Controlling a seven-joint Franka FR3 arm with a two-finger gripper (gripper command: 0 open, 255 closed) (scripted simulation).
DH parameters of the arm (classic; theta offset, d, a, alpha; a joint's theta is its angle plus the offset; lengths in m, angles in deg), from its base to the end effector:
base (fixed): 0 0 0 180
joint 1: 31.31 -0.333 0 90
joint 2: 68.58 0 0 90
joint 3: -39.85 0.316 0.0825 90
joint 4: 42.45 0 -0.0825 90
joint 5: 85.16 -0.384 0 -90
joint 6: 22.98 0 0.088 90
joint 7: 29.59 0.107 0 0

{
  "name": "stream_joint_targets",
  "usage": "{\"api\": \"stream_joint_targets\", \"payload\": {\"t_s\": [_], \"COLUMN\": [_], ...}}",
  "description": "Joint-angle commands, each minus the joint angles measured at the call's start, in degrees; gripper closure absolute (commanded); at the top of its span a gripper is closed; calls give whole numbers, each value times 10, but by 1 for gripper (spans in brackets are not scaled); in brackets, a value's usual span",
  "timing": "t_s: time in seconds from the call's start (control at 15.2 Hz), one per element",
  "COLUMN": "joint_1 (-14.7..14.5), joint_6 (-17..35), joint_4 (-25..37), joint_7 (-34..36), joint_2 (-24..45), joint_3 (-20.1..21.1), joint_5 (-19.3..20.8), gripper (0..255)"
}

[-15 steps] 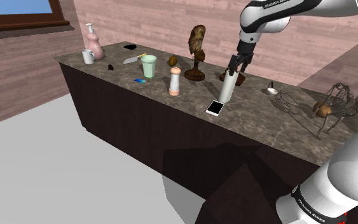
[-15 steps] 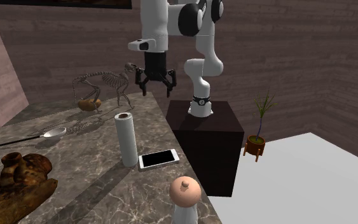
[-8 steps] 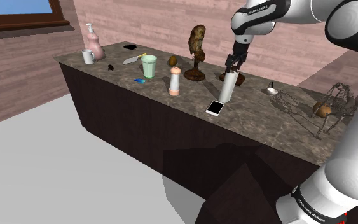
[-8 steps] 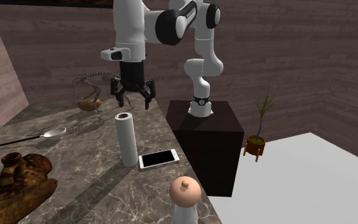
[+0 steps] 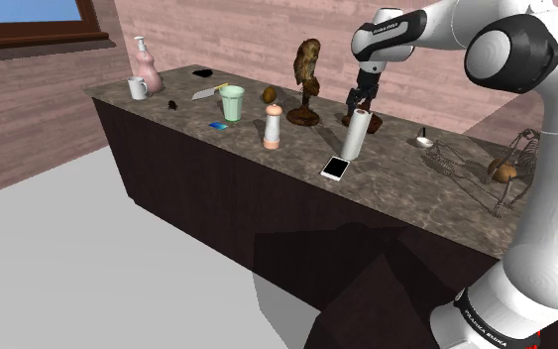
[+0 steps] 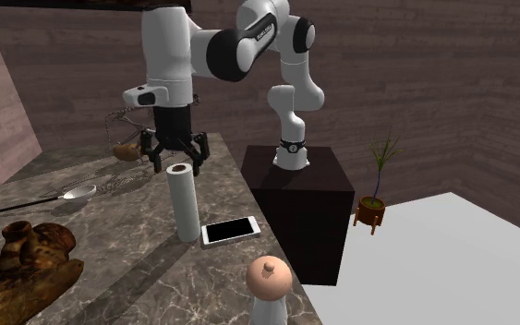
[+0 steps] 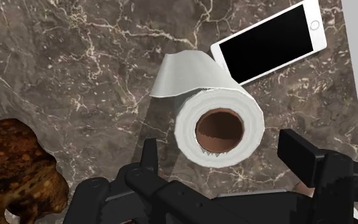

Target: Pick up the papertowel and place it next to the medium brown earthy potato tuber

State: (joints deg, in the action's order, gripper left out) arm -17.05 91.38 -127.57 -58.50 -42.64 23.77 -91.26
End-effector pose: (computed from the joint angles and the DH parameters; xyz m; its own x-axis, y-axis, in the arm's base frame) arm 0.6162 -0.3179 0.4279 0.9979 -0.0322 0.0558 -0.0353 -0.9978 0.0554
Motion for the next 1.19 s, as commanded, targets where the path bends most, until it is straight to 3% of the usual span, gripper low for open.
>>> {"api": "stream_joint_targets", "payload": {"t_s": [0.0,0.66,0.73,1.12], "joint_1": [1,2,2,2], "joint_6": [12,28,28,28], "joint_4": [-7,-16,-16,-16], "joint_7": [-2,-3,-3,-3], "joint_2": [5,12,12,12], "joint_3": [1,2,2,2], "joint_5": [-2,-4,-4,-4], "gripper": [0,0,255,255]}}
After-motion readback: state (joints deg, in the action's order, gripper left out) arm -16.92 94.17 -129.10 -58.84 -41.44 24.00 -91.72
